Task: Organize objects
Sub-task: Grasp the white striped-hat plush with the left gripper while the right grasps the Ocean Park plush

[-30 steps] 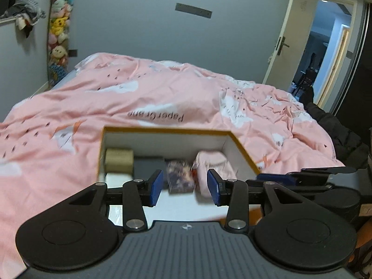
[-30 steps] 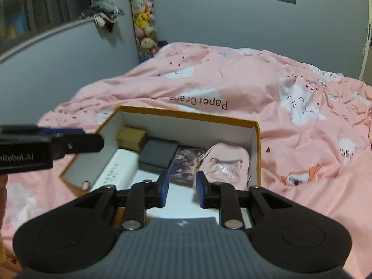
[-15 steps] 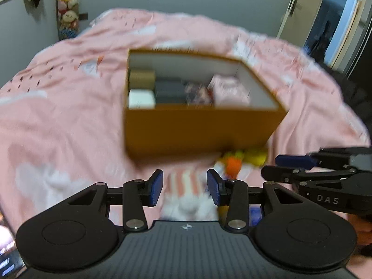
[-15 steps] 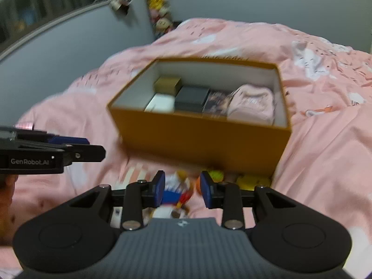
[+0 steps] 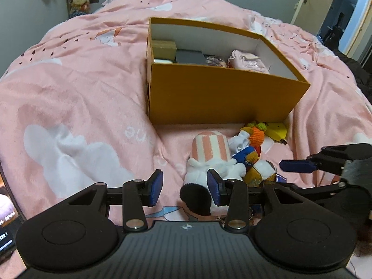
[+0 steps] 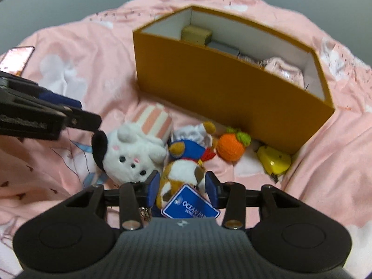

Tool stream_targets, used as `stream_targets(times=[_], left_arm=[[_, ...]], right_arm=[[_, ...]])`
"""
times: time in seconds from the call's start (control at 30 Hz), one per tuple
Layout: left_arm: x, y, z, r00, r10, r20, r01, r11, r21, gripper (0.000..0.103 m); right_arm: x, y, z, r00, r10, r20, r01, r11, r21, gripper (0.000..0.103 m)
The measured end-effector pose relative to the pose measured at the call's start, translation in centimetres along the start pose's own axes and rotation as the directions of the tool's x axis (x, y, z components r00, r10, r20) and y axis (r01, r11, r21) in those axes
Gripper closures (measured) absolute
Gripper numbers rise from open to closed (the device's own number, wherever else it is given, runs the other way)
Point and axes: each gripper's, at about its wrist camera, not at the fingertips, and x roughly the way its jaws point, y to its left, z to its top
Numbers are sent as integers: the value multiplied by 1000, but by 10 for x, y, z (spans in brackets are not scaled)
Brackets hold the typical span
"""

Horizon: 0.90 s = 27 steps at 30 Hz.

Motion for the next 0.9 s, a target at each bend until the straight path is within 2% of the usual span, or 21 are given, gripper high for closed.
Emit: stream_targets(times=[0.1,0.2,0.23,0.3,0.37,0.4,0.43,0.53,0.67,0.73,0.8,0.83,0.9], left_arm=[[-16,1,3,996,13,90,-23,994,109,55],[-32,6,12,986,75,151,-115,955,272,55],[-35,9,14,982,100,163,-148,937,316,55],[-40,16,15,968,170,185,-234,878,418,55],[-42,28,15,947,233,221,-314,809,496,55],[-40,36,15,939,259,226,-341,790,510,55],[-36,44,15,933,284,221,-359,782,510,55],[-23,74,14,915,364,175,-403,788,466,55],[-17,94,10,905,404,130,-420,806,417,55],[-20,94,14,898,412,156,-439,809,392,55],[-28,84,15,881,417,223,-473,778,414,57],[-32,79,16,876,415,246,-482,773,413,57],[-38,66,21,889,370,272,-455,788,414,57]], right_arm=[[1,-3,-1,1000,6,-2,-6,1000,15,54],[0,-2,0,1000,-8,6,8,1000,11,50],[0,-2,0,1000,-10,6,9,1000,15,49],[-1,-2,1,1000,-17,12,16,1000,25,49],[-3,-3,2,999,-30,21,29,999,36,49],[-4,-4,2,999,-38,27,37,998,44,49],[-5,-5,2,999,-40,30,39,998,52,49],[-6,-8,2,999,-37,39,34,997,76,49],[-8,-8,3,998,-36,48,33,996,79,49],[-7,-9,3,999,-35,42,31,996,84,49],[-7,-9,3,998,-35,42,31,996,87,49],[-8,-9,2,998,-33,44,30,996,87,49],[-8,-9,2,999,-23,45,19,996,83,49]])
